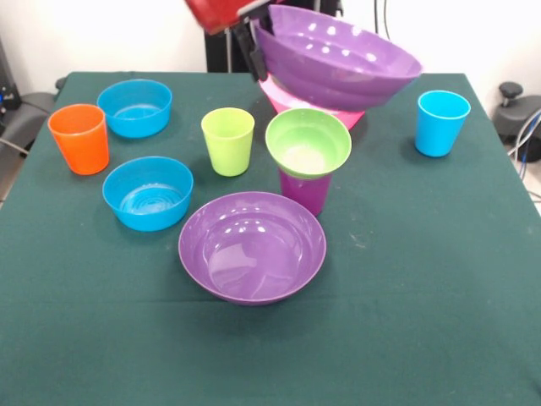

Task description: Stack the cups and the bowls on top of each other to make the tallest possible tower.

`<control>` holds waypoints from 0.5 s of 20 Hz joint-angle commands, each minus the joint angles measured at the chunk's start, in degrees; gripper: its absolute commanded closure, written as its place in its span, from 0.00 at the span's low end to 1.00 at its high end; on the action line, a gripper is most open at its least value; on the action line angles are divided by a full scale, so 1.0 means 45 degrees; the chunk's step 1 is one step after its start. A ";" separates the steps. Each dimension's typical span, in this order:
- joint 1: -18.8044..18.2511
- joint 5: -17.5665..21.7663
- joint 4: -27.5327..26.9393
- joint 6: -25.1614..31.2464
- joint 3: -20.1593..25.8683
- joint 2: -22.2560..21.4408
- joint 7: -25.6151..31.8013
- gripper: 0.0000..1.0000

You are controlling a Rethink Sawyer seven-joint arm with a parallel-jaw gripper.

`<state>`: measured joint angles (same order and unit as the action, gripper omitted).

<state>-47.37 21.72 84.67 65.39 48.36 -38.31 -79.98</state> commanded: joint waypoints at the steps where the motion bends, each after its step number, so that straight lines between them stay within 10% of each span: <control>1: 0.0011 0.1212 -0.2653 0.2608 0.0187 0.2050 0.5871 1.00; 10: 0.0156 0.1457 -0.3124 0.3045 0.0264 0.2380 0.6029 1.00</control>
<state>-47.46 24.59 74.79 73.55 48.77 -30.33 -72.54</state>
